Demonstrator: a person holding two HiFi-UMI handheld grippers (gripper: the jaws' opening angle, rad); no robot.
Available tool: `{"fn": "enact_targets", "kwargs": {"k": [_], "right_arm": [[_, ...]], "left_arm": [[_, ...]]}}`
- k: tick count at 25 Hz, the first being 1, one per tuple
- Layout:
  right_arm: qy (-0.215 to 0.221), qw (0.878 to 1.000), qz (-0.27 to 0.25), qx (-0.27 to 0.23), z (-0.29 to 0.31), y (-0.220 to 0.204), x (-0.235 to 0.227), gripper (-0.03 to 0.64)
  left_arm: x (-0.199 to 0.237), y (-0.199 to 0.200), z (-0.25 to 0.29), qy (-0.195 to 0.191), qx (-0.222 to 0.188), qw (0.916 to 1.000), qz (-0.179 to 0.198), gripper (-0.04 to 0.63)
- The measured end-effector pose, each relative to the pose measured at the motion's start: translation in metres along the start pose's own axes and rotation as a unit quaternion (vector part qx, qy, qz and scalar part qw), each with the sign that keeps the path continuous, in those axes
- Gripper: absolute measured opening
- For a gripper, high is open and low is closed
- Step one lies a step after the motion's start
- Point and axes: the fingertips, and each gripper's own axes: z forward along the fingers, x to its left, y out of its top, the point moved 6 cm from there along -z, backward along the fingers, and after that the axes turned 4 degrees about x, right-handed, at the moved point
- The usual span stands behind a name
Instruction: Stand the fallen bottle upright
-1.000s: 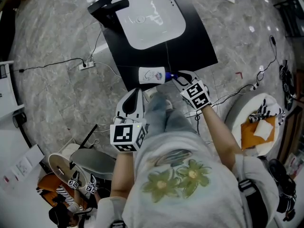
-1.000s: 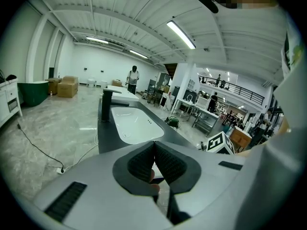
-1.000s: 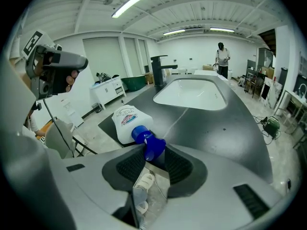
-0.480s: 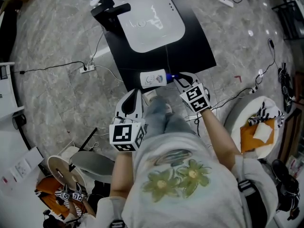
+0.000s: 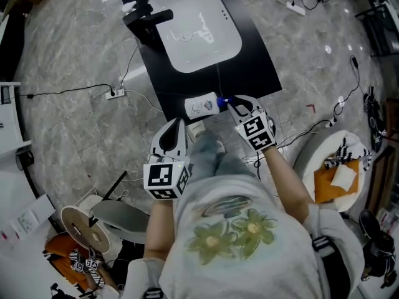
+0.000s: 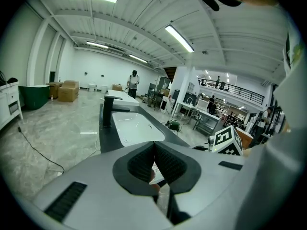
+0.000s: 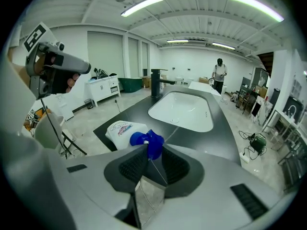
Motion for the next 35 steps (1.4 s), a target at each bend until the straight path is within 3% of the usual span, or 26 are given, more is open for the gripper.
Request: {"fn": "enact_targets", "kwargs": {"k": [20, 35], "right_arm": [[-0.052, 0.995, -0.065, -0.056, -0.035, 0.036, 0.008, 0.094], [-0.097, 0.983, -0.132, -0.079, -0.050, 0.048, 0.021, 0.081]], "left_arm": [[-0.004, 0.006, -0.019, 0.010, -0.019, 0.9997, 0.007, 0.018], [-0.006, 0.003, -0.033, 0.022, -0.028, 0.9994, 0.004, 0.018]]}}
